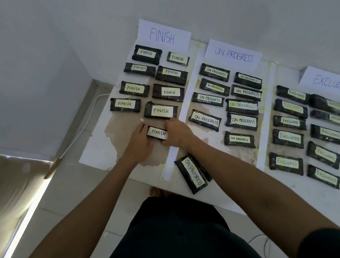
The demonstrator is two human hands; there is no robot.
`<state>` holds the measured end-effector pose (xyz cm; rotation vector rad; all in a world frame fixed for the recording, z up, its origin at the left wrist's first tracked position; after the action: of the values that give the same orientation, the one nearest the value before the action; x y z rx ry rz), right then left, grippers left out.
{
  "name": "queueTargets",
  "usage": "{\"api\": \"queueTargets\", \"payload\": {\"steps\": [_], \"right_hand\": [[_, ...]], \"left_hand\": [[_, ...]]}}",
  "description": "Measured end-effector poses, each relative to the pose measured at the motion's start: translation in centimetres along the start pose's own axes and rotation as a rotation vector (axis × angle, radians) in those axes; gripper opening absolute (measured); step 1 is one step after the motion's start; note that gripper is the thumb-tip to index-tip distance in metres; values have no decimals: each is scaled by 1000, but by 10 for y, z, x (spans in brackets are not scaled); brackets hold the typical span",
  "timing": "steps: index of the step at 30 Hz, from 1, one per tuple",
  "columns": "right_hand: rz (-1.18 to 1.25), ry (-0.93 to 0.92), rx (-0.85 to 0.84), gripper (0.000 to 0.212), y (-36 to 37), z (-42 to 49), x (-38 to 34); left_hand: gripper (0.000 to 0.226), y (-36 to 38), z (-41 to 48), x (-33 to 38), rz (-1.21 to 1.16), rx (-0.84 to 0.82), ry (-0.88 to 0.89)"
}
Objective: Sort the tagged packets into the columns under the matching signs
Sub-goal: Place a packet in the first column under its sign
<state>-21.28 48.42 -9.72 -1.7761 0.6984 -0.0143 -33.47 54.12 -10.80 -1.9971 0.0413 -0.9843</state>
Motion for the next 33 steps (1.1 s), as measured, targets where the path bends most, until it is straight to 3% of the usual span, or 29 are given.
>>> {"api": "queueTargets", "payload": {"steps": [3,8,12,18,26,30,33], "right_hand": [[-9,13,6,50,8,5,1],[34,-7,88,60,-4,-6,15],[82,149,181,51,-19,-43,51],[-19,382,59,61,8,-112,92],[-5,431,55,78,16,-123,94],[-16,443,91,72,16,-124,96],[260,536,183,46,3,-128,103]], "left_hand": [[78,10,9,-17,108,-16,53],[69,-2,-4,2,147,72,116],[62,7,-18,16,283,47,320],[62,34,-36,25,437,-79,400],[64,31,-34,12,542,-74,390],[60,32,-32,15,501,-91,400],[56,27,-33,29,383,-47,433]]}}
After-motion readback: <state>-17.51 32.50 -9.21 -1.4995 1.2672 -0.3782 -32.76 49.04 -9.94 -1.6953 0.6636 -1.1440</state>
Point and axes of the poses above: each hand's wrist, its own z-axis towards the middle knuckle, its own y-axis out of the palm, x = y × z, the point moved 7 cm from there along z, towards the middle knuckle, and after that the axes turned 7 degrees about x, right-handed, at the moved point
